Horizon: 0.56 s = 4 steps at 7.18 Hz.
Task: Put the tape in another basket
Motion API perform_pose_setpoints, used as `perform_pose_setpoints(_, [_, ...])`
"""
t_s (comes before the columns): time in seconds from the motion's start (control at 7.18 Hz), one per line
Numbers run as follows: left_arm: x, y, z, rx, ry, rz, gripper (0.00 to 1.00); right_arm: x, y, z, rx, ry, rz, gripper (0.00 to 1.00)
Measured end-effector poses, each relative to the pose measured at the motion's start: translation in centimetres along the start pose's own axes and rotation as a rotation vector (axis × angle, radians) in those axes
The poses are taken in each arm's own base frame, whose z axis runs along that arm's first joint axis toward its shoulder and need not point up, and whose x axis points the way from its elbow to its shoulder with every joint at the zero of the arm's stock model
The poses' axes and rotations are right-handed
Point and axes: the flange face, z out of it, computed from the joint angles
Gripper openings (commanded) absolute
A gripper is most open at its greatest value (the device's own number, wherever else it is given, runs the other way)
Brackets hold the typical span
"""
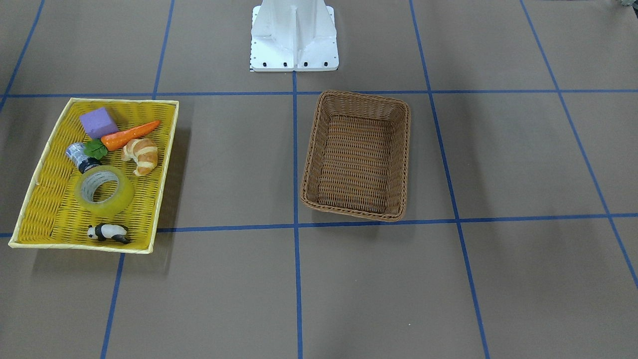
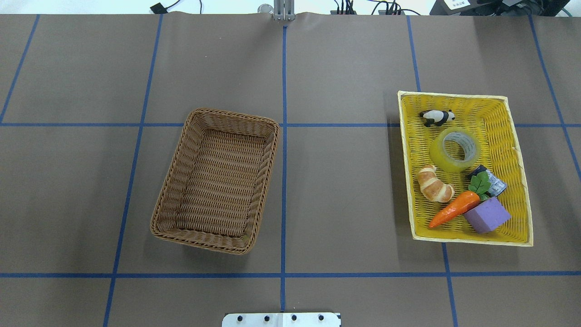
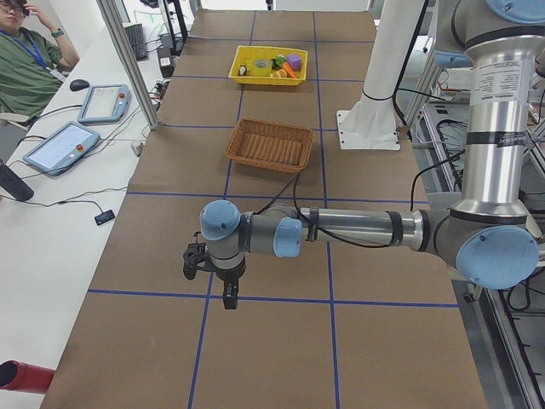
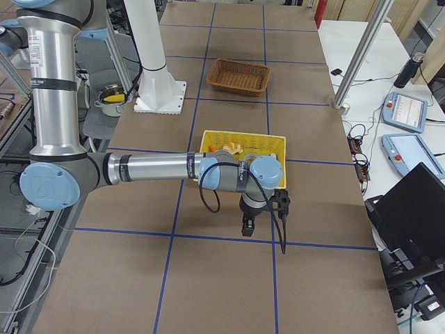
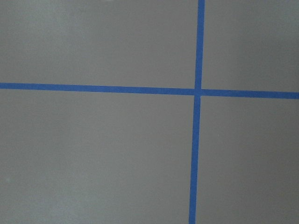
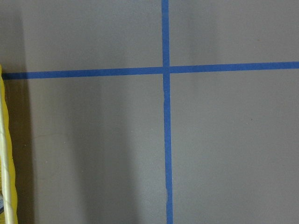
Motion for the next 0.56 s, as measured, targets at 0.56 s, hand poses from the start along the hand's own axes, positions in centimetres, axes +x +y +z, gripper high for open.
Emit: perform_pose_setpoints(0.56, [0.07, -0.01, -0.05, 0.001, 0.003, 0.001, 0.98, -0.29, -0.52, -1.15, 0.022, 0.000, -0.004, 1.00])
